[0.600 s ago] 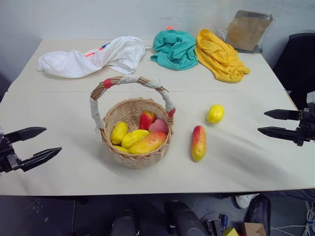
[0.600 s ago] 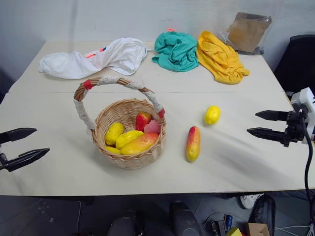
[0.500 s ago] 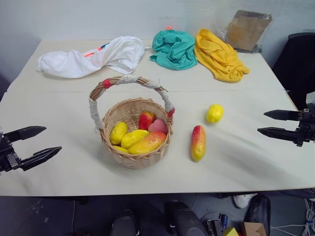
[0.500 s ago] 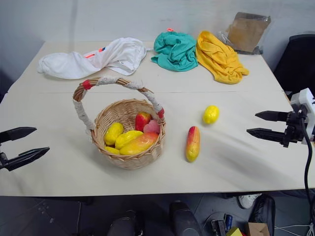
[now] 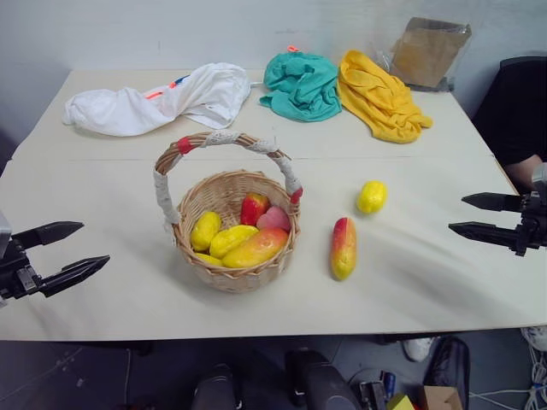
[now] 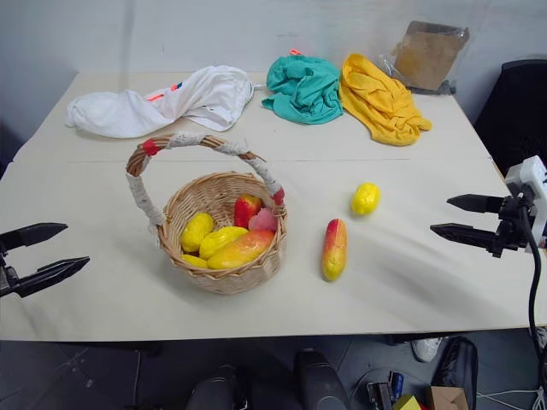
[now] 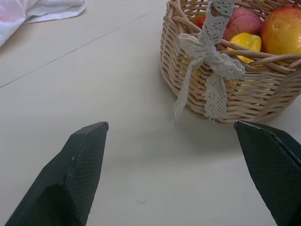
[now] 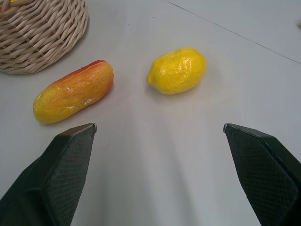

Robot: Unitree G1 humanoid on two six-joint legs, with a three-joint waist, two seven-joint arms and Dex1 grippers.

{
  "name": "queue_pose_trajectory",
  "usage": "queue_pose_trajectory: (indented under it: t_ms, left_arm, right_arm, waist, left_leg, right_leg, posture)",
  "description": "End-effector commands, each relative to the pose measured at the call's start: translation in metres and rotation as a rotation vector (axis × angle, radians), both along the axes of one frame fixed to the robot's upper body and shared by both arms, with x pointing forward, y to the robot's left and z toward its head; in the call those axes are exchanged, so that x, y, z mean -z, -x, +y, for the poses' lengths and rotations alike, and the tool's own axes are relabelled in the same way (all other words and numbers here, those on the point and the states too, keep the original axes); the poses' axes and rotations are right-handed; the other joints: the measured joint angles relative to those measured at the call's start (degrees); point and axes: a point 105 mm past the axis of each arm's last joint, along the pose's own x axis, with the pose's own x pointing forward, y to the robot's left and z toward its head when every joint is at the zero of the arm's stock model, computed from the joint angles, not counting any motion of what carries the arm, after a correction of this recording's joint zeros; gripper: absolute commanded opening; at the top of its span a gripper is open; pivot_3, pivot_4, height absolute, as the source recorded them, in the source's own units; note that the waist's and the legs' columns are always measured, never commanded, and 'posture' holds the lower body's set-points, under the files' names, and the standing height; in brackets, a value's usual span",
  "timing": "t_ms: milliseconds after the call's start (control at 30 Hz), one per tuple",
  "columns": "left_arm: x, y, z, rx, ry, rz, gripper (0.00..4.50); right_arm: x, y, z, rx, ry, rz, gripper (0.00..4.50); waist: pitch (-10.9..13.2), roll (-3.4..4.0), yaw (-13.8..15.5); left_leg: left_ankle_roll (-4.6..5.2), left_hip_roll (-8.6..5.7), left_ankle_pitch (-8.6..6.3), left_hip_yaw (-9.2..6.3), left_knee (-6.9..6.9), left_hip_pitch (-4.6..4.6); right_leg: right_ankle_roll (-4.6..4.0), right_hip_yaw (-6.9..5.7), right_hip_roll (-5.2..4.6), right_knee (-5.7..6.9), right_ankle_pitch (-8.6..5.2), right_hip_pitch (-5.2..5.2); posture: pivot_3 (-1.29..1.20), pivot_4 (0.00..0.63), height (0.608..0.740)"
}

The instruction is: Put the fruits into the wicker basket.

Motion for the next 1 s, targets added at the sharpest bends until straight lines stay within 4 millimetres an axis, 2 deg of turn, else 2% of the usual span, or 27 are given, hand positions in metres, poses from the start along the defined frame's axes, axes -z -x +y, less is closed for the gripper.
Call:
queue_pose_trajectory:
  t_ms: [33, 133, 200, 300, 467, 567, 633, 700, 767, 1000]
  left_arm:
    - [-0.002, 0.0, 0.001, 0.006, -0.005, -0.017, 4.5]
    - [0.0, 0.002, -0.004, 0.025, 0.023, 0.016, 4.5]
    - [-0.002, 0.008, -0.016, 0.093, 0.073, 0.062, 4.5]
    - [-0.016, 0.019, -0.046, 0.238, 0.076, 0.066, 4.5]
    - [-0.03, 0.031, -0.078, 0.394, 0.003, 0.07, 4.5]
    - [-0.031, 0.04, -0.098, 0.509, -0.056, 0.088, 4.5]
    - [-0.031, 0.042, -0.101, 0.528, -0.063, 0.093, 4.5]
    - [-0.032, 0.046, -0.115, 0.61, -0.089, 0.102, 4.5]
    - [-0.034, 0.044, -0.126, 0.675, -0.118, 0.086, 4.5]
    - [-0.047, 0.03, -0.143, 0.758, -0.125, 0.026, 4.5]
  right_arm:
    - [-0.015, 0.0, -0.001, 0.005, 0.067, -0.059, 4.47]
    - [-0.014, -0.003, 0.0, 0.011, 0.114, -0.084, 4.47]
    - [-0.013, -0.005, 0.004, -0.002, 0.166, -0.112, 4.47]
    - [-0.018, -0.005, 0.025, -0.096, 0.235, -0.161, 4.47]
    - [-0.023, -0.002, 0.061, -0.28, 0.376, -0.276, 4.47]
    - [-0.015, 0.002, 0.082, -0.445, 0.53, -0.389, 4.47]
    - [-0.012, 0.003, 0.085, -0.478, 0.556, -0.411, 4.47]
    - [0.001, 0.004, 0.098, -0.61, 0.667, -0.496, 4.47]
    - [0.014, 0.003, 0.108, -0.727, 0.743, -0.579, 4.47]
    - [0.039, -0.014, 0.124, -0.939, 0.892, -0.703, 4.47]
  waist:
    - [0.0, 0.0, 0.0]
    - [0.0, 0.0, 0.0]
    - [0.0, 0.0, -0.1]
    - [0.0, -0.01, -0.1]
    - [0.0, 0.01, 0.0]
    - [0.0, 0.01, 0.0]
    - [0.0, 0.01, 0.0]
    - [0.0, 0.01, 0.1]
    - [0.0, 0.0, 0.1]
    - [0.1, 0.06, -0.1]
  left_leg:
    - [0.0, 0.0, 0.0, 0.0, 0.0, 0.0]
    - [0.0, 0.0, 0.0, 0.0, 0.01, 0.0]
    - [0.0, 0.0, 0.0, 0.0, 0.0, 0.0]
    - [-0.01, 0.0, 0.0, 0.01, 0.0, -0.01]
    - [-0.07, 0.0, 0.05, -0.05, 0.04, 0.0]
    - [-0.09, -0.01, 0.07, -0.04, 0.04, 0.04]
    - [-0.11, -0.01, 0.08, -0.05, 0.04, 0.04]
    - [-0.1, -0.03, 0.09, -0.03, 0.06, 0.04]
    - [-0.1, -0.02, 0.09, -0.05, 0.13, 0.06]
    - [-0.03, -0.03, 0.19, -0.01, 0.38, 0.1]
  right_leg:
    - [0.0, 0.0, 0.0, 0.0, 0.0, 0.0]
    - [0.0, 0.0, 0.0, 0.01, 0.0, 0.0]
    - [0.0, 0.0, 0.01, 0.01, 0.0, 0.0]
    - [0.01, 0.01, 0.01, 0.03, 0.0, -0.02]
    - [0.01, -0.02, 0.02, 0.09, 0.0, 0.0]
    - [0.01, -0.01, 0.03, 0.12, 0.0, 0.0]
    - [0.01, -0.02, 0.05, 0.12, -0.01, 0.0]
    - [0.01, -0.01, 0.04, 0.11, -0.01, 0.01]
    - [0.01, -0.03, 0.06, 0.12, -0.01, 0.06]
    - [0.05, 0.02, 0.08, 0.29, 0.02, 0.1]
  posture:
    - [0.0, 0.15, 0.74]
    - [0.0, 0.15, 0.74]
    - [0.0, 0.15, 0.74]
    - [0.0, 0.15, 0.74]
    - [0.0, 0.15, 0.74]
    - [0.0, 0.15, 0.74]
    - [0.0, 0.15, 0.74]
    - [0.0, 0.15, 0.74]
    - [0.0, 0.15, 0.74]
    - [0.0, 0.15, 0.74]
